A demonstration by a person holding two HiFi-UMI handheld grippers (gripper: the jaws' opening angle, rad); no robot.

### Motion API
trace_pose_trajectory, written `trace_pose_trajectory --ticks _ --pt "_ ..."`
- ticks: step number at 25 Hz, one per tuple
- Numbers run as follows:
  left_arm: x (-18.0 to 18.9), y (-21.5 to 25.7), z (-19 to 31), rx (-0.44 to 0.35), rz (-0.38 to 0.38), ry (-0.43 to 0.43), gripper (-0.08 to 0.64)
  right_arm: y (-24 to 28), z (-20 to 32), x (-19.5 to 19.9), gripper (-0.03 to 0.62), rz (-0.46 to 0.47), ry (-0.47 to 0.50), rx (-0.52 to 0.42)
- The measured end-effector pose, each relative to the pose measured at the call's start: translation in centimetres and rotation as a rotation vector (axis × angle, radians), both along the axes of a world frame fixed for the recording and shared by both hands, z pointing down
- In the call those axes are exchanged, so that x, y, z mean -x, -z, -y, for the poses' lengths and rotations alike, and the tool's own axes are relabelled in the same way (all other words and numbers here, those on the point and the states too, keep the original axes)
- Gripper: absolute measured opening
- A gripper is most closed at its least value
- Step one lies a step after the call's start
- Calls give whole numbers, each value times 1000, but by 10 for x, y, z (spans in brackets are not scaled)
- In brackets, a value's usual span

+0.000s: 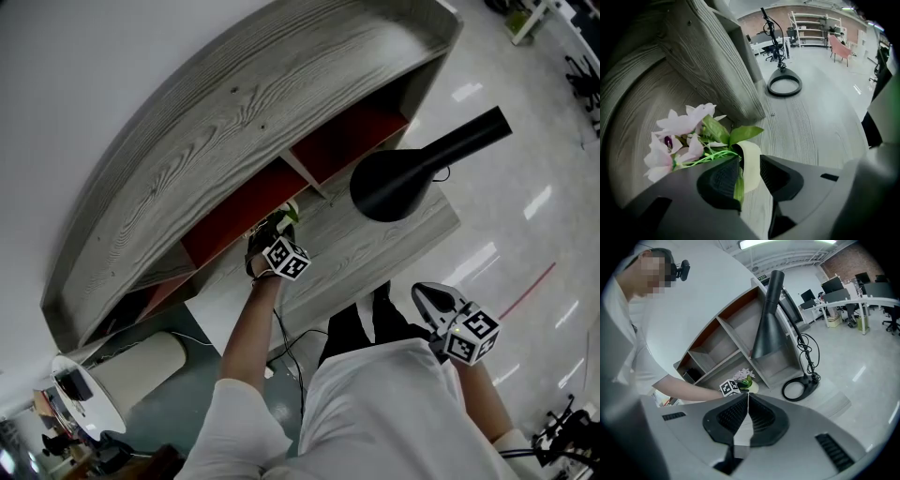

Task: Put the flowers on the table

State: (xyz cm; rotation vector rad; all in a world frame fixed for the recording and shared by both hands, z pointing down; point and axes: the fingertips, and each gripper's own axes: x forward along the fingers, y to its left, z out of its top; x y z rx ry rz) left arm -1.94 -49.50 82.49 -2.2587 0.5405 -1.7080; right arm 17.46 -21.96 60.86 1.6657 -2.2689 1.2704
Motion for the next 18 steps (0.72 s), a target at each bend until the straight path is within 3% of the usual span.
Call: trace_pose_trajectory --ticks 4,9,18 --pt "5 29 -9 -59 -30 48 132 5 -6 -5 18 5 48 -17" --pt "7 76 -37 -120 -128 131 125 17 -6 -8 18 8 131 -61" --pt "34 166 -117 -217 -321 313 11 29 -10 18 18 14 327 -121"
